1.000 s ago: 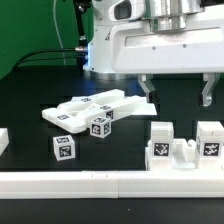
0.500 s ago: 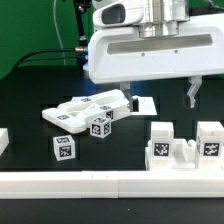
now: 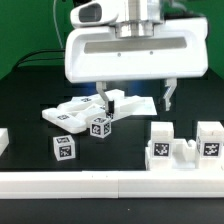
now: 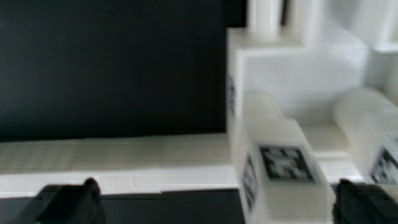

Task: Assemble chair

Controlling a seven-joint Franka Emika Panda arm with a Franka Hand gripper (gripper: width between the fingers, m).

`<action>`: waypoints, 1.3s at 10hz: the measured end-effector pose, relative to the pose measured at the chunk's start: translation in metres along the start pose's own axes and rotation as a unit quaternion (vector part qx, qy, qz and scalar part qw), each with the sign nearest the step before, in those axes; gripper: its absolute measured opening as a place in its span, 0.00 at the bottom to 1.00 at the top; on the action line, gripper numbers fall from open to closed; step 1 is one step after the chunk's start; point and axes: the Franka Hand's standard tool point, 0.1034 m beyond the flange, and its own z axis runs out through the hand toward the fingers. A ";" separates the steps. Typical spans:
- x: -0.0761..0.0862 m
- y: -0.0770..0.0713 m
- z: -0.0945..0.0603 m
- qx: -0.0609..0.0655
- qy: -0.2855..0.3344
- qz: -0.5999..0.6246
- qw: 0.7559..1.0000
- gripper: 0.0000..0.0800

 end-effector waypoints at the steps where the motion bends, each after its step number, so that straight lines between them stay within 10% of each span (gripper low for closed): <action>1: 0.002 0.000 0.005 -0.011 0.030 -0.002 0.999 0.81; 3: 0.001 -0.002 0.023 -0.028 0.076 -0.002 0.997 0.81; 11: -0.008 -0.021 0.062 -0.018 0.059 0.003 0.998 0.81; 13: -0.008 -0.021 0.063 -0.018 0.059 0.003 0.998 0.48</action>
Offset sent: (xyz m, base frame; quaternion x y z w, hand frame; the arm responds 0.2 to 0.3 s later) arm 0.0125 0.0291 -0.0295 0.0166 0.0662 0.0345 0.9971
